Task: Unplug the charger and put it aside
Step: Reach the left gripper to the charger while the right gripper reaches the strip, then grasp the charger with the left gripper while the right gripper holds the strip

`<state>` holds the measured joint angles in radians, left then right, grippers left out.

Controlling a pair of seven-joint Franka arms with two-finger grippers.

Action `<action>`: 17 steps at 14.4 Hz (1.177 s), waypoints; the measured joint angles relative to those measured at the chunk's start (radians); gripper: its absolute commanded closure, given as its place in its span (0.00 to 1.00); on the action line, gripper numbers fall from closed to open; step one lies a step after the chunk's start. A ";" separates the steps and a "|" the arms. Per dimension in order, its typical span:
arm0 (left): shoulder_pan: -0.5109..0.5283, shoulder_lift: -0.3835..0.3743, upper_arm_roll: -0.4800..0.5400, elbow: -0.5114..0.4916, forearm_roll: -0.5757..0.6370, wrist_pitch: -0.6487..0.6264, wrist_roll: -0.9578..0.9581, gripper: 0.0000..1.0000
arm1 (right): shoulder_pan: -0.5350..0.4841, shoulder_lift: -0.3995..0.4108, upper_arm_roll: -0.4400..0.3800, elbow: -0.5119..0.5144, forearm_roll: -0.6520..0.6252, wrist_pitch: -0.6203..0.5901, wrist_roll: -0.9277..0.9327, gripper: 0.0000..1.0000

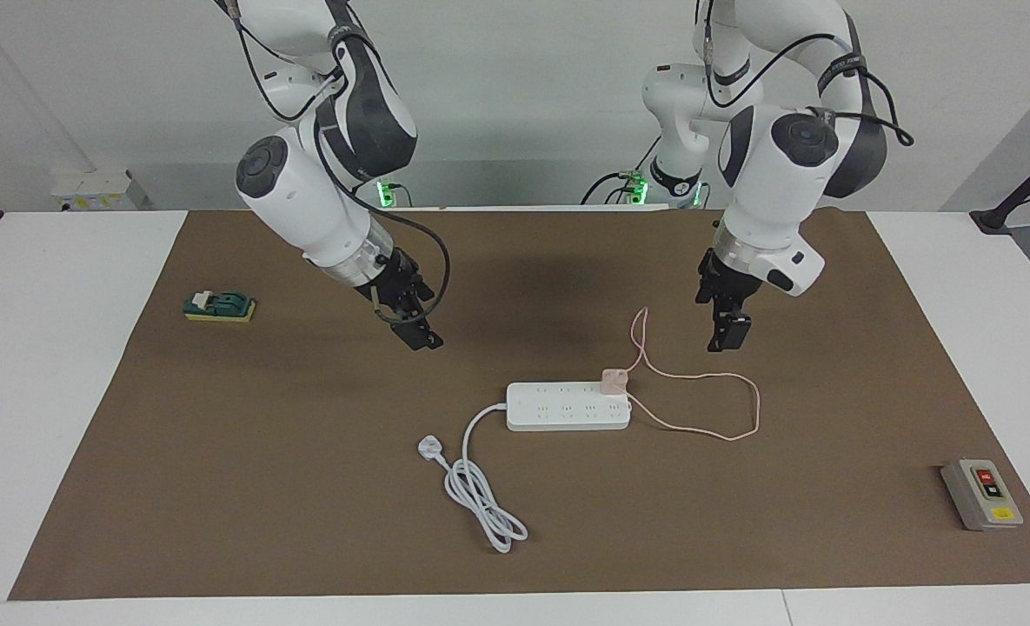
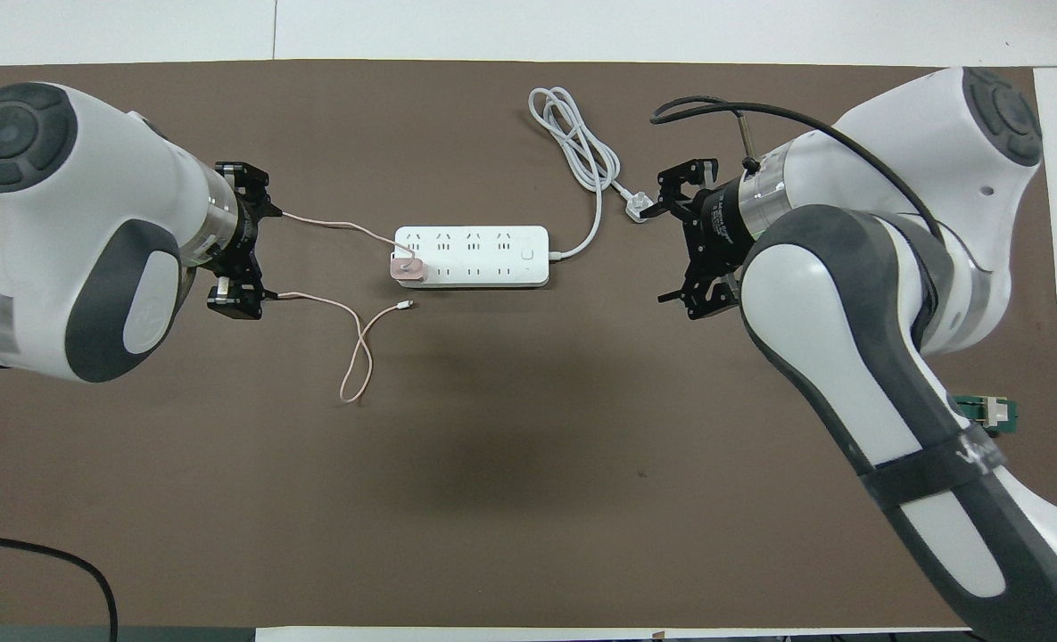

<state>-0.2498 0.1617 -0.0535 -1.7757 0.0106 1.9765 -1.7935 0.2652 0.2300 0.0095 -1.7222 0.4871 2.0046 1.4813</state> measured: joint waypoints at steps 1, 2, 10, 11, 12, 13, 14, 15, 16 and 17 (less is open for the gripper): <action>-0.002 0.021 0.001 0.000 0.000 0.014 -0.019 0.00 | 0.010 0.014 0.000 -0.011 0.023 0.030 0.008 0.00; -0.006 0.037 0.001 -0.001 0.000 0.031 -0.034 0.00 | 0.018 0.029 0.000 -0.020 0.043 0.055 0.015 0.00; -0.049 0.110 -0.002 -0.032 0.000 0.128 -0.140 0.00 | 0.103 0.201 0.000 -0.034 0.177 0.219 0.022 0.00; -0.060 0.126 -0.001 -0.031 0.000 0.132 -0.155 0.00 | 0.103 0.205 0.000 -0.034 0.208 0.218 0.007 0.00; -0.073 0.146 -0.002 -0.026 0.000 0.138 -0.171 0.00 | 0.103 0.210 -0.001 -0.034 0.236 0.218 -0.018 0.00; -0.082 0.163 -0.002 -0.020 0.000 0.148 -0.185 0.00 | 0.103 0.216 -0.001 -0.034 0.250 0.221 -0.035 0.00; -0.089 0.177 -0.002 -0.014 0.000 0.152 -0.194 0.00 | 0.103 0.224 -0.001 -0.034 0.254 0.232 -0.041 0.00; -0.094 0.184 -0.002 -0.009 0.000 0.154 -0.198 0.00 | 0.104 0.229 -0.001 -0.034 0.255 0.243 -0.043 0.00; -0.098 0.186 -0.002 -0.008 0.000 0.156 -0.203 0.00 | 0.104 0.232 -0.001 -0.033 0.255 0.250 -0.044 0.00; -0.100 0.187 -0.002 -0.008 0.000 0.159 -0.207 0.00 | 0.104 0.235 -0.001 -0.029 0.255 0.253 -0.045 0.00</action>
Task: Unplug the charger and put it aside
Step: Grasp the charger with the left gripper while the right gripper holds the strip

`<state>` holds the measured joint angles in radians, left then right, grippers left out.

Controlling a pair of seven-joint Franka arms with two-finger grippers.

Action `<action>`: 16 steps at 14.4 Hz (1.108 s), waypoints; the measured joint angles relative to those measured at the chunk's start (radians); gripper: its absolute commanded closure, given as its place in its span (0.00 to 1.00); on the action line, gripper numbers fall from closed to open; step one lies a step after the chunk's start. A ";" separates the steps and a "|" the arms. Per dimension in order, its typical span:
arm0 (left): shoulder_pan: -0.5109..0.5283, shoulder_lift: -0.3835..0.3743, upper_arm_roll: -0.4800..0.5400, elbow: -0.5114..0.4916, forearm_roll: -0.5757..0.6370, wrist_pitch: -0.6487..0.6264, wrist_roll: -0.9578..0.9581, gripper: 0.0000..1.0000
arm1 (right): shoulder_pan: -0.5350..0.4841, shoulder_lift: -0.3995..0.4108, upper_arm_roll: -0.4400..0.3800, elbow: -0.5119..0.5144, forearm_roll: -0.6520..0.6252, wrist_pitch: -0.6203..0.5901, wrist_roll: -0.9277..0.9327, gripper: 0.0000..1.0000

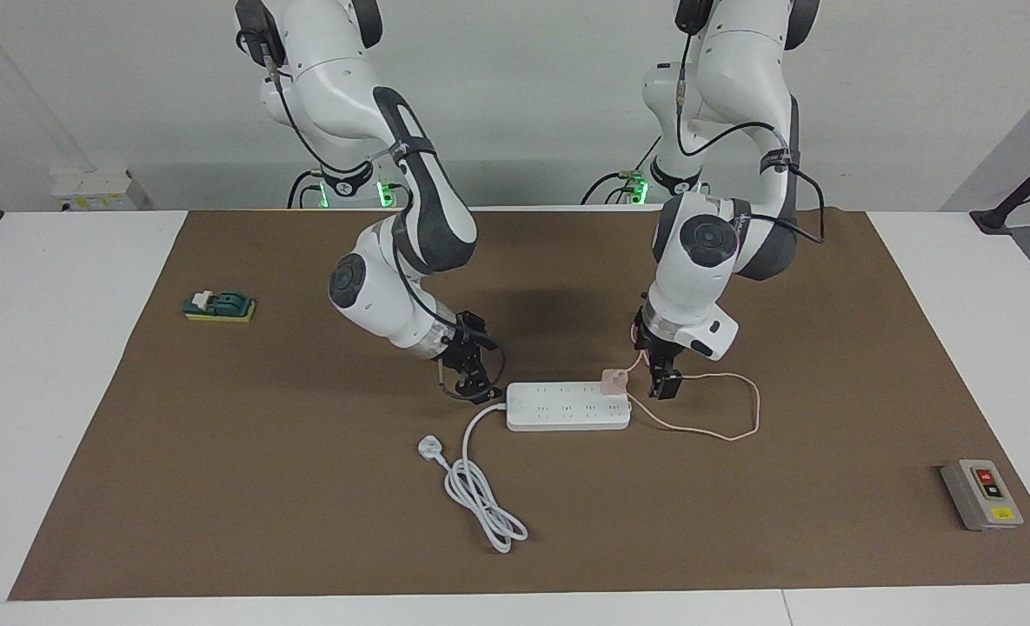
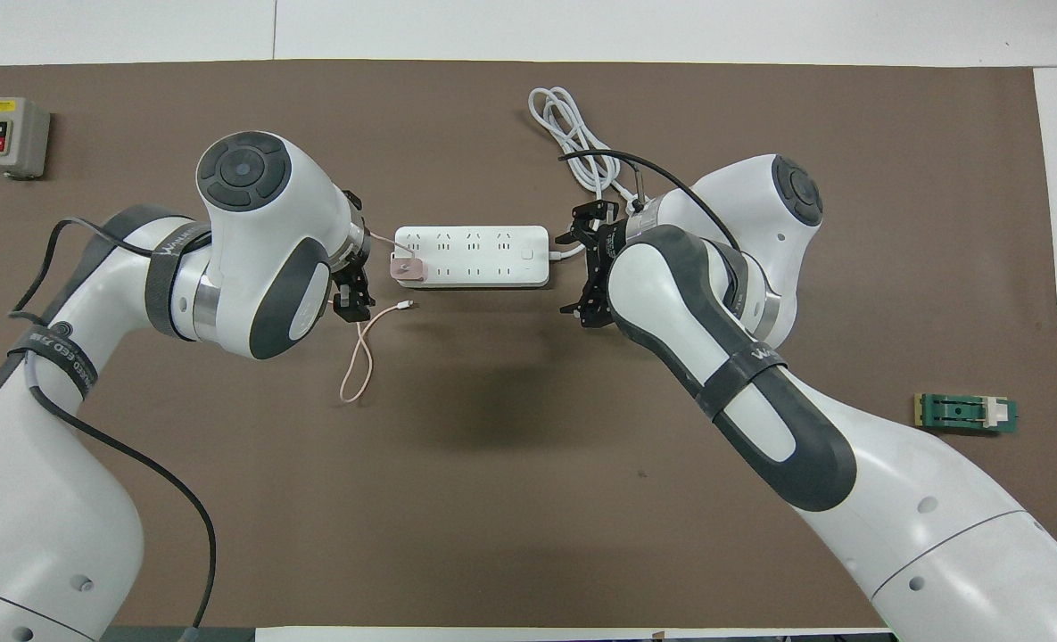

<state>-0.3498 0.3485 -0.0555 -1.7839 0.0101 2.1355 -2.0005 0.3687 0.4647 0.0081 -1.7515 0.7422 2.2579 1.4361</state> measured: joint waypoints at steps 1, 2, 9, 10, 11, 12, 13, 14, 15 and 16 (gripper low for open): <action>-0.002 0.000 0.000 0.000 0.000 0.003 -0.001 0.00 | 0.000 0.004 0.000 0.004 0.000 0.001 0.000 0.00; -0.006 0.001 0.000 0.000 0.000 0.004 -0.003 0.00 | 0.000 0.009 0.000 0.007 0.000 0.002 -0.001 0.00; -0.036 0.009 -0.001 -0.009 -0.001 0.018 -0.040 0.00 | 0.018 0.059 0.001 0.035 0.000 0.044 -0.010 0.00; -0.040 0.009 -0.001 -0.011 -0.001 0.019 -0.044 0.00 | 0.018 0.063 0.001 0.042 0.000 0.044 -0.010 0.00; -0.043 0.009 -0.001 -0.014 -0.001 0.021 -0.047 0.00 | 0.019 0.066 0.001 0.047 0.000 0.044 -0.012 0.00; -0.047 0.009 -0.001 -0.017 -0.001 0.027 -0.051 0.00 | 0.021 0.069 0.002 0.050 0.000 0.044 -0.017 0.00; -0.050 0.009 -0.001 -0.021 -0.001 0.032 -0.055 0.00 | 0.026 0.071 0.002 0.052 0.000 0.044 -0.026 0.00; -0.053 0.009 -0.001 -0.025 -0.001 0.037 -0.057 0.00 | 0.033 0.074 0.002 0.052 0.000 0.047 -0.032 0.00; -0.055 0.009 -0.001 -0.028 -0.001 0.043 -0.058 0.00 | 0.039 0.076 0.002 0.052 0.000 0.059 -0.033 0.00; -0.057 0.009 -0.001 -0.030 -0.001 0.046 -0.059 0.00 | 0.044 0.080 0.002 0.052 0.000 0.071 -0.033 0.00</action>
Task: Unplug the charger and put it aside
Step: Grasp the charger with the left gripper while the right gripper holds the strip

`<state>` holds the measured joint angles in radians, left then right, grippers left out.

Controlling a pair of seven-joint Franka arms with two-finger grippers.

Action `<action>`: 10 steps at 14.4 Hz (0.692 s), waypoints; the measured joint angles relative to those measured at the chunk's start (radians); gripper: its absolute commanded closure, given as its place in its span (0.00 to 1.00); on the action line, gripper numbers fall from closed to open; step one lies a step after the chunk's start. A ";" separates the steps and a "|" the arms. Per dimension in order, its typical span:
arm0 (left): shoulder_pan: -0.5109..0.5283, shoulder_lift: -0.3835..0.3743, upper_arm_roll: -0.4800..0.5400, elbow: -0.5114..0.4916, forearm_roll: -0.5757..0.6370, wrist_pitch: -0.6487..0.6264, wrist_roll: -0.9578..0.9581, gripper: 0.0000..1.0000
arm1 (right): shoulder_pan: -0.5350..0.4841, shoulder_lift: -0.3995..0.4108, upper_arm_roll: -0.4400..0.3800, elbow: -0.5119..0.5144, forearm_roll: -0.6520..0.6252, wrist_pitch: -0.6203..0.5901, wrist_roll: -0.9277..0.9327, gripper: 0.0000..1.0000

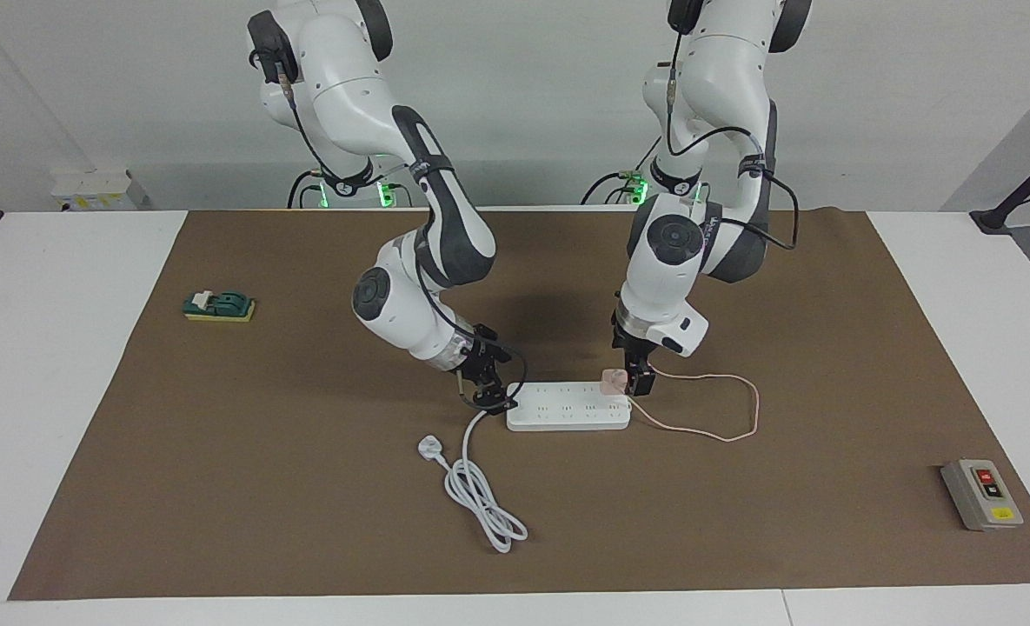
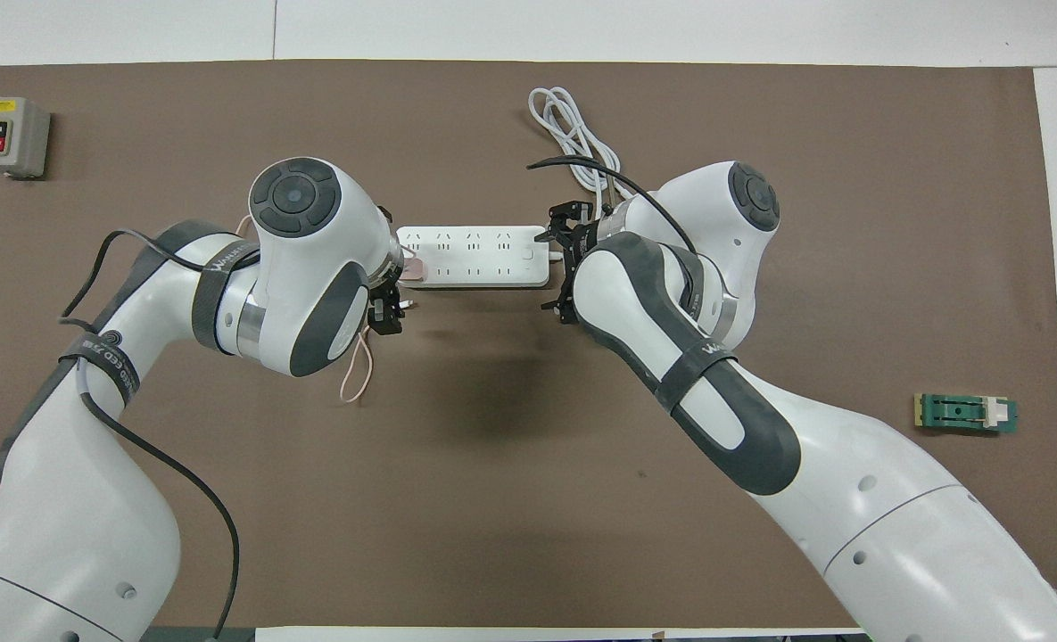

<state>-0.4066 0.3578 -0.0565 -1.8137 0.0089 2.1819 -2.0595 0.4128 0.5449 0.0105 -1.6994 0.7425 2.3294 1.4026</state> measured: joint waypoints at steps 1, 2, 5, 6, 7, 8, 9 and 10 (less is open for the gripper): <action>-0.002 0.000 0.000 0.000 0.000 0.001 -0.001 0.00 | 0.002 0.005 0.000 0.000 0.000 0.006 0.000 0.00; -0.005 0.000 0.000 0.000 0.000 0.002 -0.003 0.00 | 0.003 0.012 0.000 0.000 0.000 0.008 0.000 0.00; -0.009 0.000 0.000 -0.008 0.000 0.002 -0.009 0.00 | 0.005 0.037 0.001 0.029 0.000 0.011 -0.005 0.00; -0.009 0.000 0.000 -0.016 0.000 0.002 -0.009 0.00 | 0.007 0.044 0.001 0.041 0.000 0.011 -0.005 0.00; -0.011 0.000 -0.001 -0.022 0.000 0.002 -0.009 0.00 | 0.009 0.049 0.001 0.048 0.000 0.011 -0.005 0.00; -0.012 0.000 -0.001 -0.026 0.000 0.004 -0.009 0.00 | 0.009 0.053 0.001 0.054 0.000 0.011 -0.005 0.00; -0.013 0.000 -0.001 -0.026 0.000 0.005 -0.010 0.00 | 0.009 0.056 0.001 0.060 0.000 0.011 -0.005 0.00; -0.013 0.000 -0.001 -0.026 0.000 0.005 -0.010 0.00 | 0.008 0.058 0.000 0.063 0.000 0.011 -0.005 0.00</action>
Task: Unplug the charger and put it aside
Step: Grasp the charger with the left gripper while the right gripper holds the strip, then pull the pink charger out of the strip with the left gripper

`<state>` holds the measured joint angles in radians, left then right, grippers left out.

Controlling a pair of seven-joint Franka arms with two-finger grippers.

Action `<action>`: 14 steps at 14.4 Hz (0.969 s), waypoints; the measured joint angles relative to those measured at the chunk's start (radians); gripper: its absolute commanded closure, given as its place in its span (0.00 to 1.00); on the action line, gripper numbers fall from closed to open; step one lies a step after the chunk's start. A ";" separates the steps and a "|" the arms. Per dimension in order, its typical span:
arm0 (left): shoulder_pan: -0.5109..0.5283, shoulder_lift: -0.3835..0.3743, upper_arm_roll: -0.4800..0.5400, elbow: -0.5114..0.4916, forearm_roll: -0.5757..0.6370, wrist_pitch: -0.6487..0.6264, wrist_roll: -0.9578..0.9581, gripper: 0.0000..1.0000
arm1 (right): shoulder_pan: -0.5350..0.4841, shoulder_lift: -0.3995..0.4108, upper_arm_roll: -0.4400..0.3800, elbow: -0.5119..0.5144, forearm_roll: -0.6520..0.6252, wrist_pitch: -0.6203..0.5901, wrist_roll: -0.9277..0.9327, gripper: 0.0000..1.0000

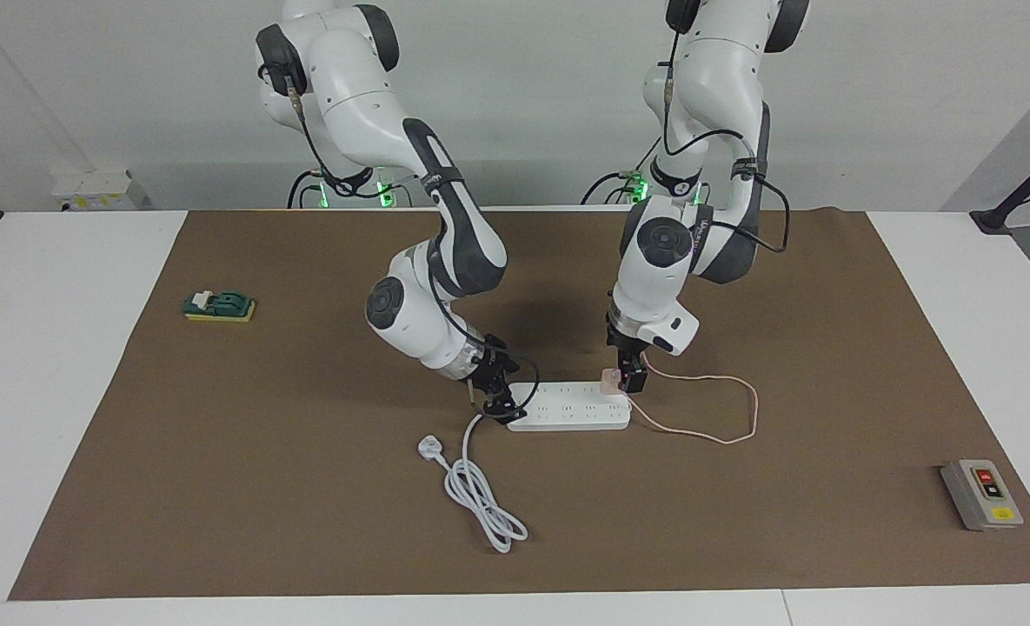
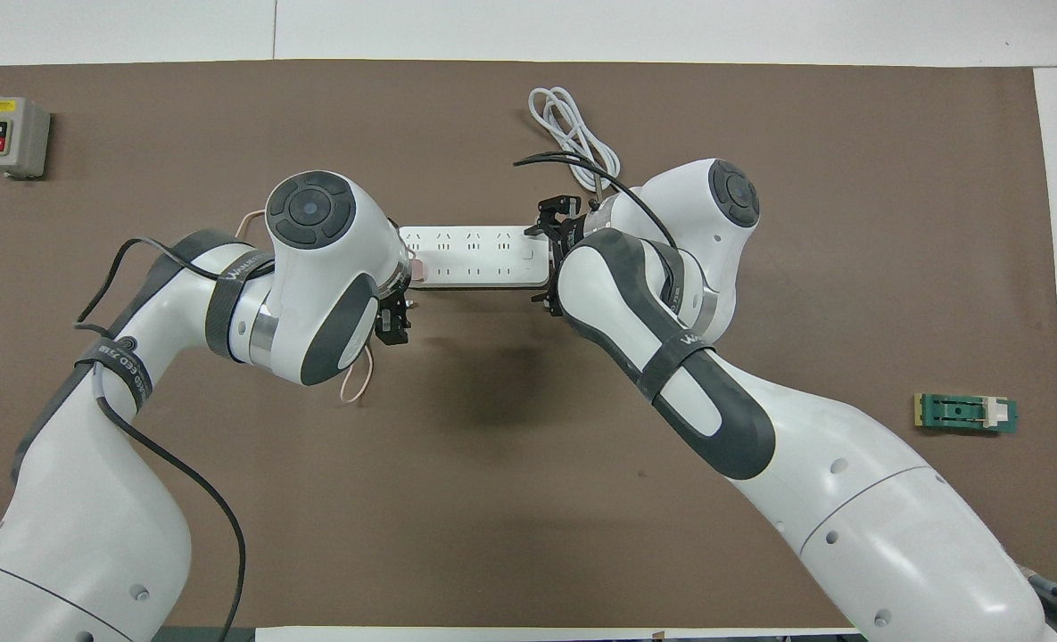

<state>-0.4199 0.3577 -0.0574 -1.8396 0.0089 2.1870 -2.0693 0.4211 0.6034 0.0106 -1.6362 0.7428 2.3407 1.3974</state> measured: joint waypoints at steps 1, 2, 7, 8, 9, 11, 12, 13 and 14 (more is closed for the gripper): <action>-0.001 0.000 0.000 0.000 0.000 0.001 -0.001 0.00 | -0.001 0.001 -0.001 0.002 0.000 0.000 0.000 0.00; -0.003 0.000 0.000 0.000 0.000 0.002 -0.006 0.00 | -0.001 0.002 -0.001 0.003 0.000 0.000 0.000 0.00; -0.021 0.000 0.000 0.000 0.000 0.038 -0.030 0.00 | 0.000 0.015 -0.001 0.015 0.000 0.000 -0.023 0.00; -0.023 0.000 0.000 0.000 0.000 0.043 -0.032 0.00 | 0.000 0.017 -0.001 0.017 0.000 0.000 -0.026 0.00; -0.023 0.000 0.000 -0.001 0.000 0.046 -0.032 0.00 | 0.000 0.020 -0.001 0.021 0.000 0.000 -0.027 0.00; -0.023 0.000 0.001 -0.002 0.000 0.051 -0.032 0.00 | 0.000 0.029 -0.002 0.037 -0.001 0.000 -0.028 0.00; -0.023 0.000 0.001 -0.003 0.000 0.052 -0.032 0.00 | 0.000 0.032 -0.002 0.042 -0.001 0.000 -0.031 0.00; -0.023 0.000 0.001 -0.005 0.000 0.052 -0.032 0.00 | 0.000 0.035 -0.002 0.046 -0.001 0.000 -0.032 0.00; -0.023 0.000 0.001 -0.009 0.000 0.053 -0.032 0.00 | 0.000 0.036 -0.002 0.049 -0.002 0.000 -0.033 0.00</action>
<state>-0.4429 0.3577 -0.0568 -1.8491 0.0089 2.2405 -2.1016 0.4210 0.6397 0.0089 -1.5871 0.7409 2.3408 1.3644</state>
